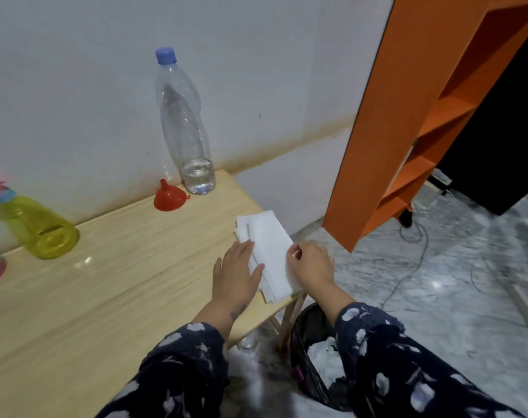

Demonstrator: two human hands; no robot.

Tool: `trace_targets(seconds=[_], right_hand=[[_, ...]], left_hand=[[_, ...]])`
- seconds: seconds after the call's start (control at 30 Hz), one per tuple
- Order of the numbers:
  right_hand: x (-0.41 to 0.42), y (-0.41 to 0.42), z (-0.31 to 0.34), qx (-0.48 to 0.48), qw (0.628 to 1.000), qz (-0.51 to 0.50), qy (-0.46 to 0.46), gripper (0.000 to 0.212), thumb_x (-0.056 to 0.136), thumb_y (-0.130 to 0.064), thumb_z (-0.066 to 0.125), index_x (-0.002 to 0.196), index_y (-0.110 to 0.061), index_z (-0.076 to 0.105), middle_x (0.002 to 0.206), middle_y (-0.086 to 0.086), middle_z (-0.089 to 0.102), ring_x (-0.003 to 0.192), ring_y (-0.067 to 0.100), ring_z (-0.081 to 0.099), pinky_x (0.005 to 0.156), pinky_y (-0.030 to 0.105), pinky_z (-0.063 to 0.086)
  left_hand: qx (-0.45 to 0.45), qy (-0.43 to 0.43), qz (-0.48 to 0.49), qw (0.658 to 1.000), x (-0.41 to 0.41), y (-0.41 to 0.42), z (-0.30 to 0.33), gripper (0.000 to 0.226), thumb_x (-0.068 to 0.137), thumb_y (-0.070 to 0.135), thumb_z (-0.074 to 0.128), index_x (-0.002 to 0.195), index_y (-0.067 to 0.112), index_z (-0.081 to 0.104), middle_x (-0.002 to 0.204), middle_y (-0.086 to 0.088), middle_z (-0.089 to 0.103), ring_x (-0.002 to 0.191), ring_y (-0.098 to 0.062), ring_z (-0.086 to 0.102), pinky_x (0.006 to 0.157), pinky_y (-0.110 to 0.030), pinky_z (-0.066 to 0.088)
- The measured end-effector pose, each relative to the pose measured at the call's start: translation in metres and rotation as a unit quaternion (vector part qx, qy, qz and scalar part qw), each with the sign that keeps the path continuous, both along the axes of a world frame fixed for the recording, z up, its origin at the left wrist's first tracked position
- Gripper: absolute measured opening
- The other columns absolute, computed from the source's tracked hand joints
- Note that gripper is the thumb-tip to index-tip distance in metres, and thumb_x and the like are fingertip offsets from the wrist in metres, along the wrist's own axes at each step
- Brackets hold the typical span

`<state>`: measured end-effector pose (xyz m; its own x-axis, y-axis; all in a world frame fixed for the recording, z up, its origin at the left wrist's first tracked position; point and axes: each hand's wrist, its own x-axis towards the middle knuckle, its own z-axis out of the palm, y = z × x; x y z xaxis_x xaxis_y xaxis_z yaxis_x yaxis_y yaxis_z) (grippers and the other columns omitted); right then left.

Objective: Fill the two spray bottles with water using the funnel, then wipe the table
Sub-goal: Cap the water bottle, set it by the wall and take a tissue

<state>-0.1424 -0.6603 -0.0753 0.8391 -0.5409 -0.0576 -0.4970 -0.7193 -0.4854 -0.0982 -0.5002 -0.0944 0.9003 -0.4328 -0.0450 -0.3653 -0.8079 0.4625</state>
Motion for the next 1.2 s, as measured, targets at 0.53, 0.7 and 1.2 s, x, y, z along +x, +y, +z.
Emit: trace_targets(seconds=[0.53,0.7,1.2], right_hand=[[0.011,-0.005,-0.001,0.162,0.983,0.034,-0.080,0.024,0.089,-0.010,0.050,0.108,-0.026,0.055,0.077,-0.005,0.056,0.071,0.013,0.053,0.056,0.023,0.037],[0.014,-0.003,0.001,0.197,0.975,0.044,-0.089,0.038,0.083,-0.016,0.067,0.118,-0.021,0.055,0.101,0.000,0.056,0.087,0.012,0.053,0.069,0.021,0.038],[0.005,0.006,0.002,0.189,0.970,0.070,-0.135,0.039,0.081,-0.007,0.065,0.111,-0.030,0.055,0.088,-0.008,0.059,0.065,0.003,0.048,0.062,0.020,0.042]], left_hand=[[0.012,0.050,0.014,0.999,0.000,-0.011,-0.008,0.062,0.097,0.047,0.044,0.152,0.026,0.023,0.160,0.006,0.020,0.148,-0.015,0.015,0.117,-0.048,0.020],[0.018,0.059,0.013,0.998,-0.001,-0.013,-0.007,0.065,0.096,0.047,0.046,0.152,0.026,0.021,0.161,0.007,0.016,0.148,-0.014,0.014,0.117,-0.048,0.020],[-0.201,0.142,0.064,0.967,0.017,-0.034,0.026,0.042,0.100,0.036,0.041,0.142,0.034,0.040,0.123,-0.002,0.058,0.116,-0.024,0.049,0.094,-0.036,0.043]])
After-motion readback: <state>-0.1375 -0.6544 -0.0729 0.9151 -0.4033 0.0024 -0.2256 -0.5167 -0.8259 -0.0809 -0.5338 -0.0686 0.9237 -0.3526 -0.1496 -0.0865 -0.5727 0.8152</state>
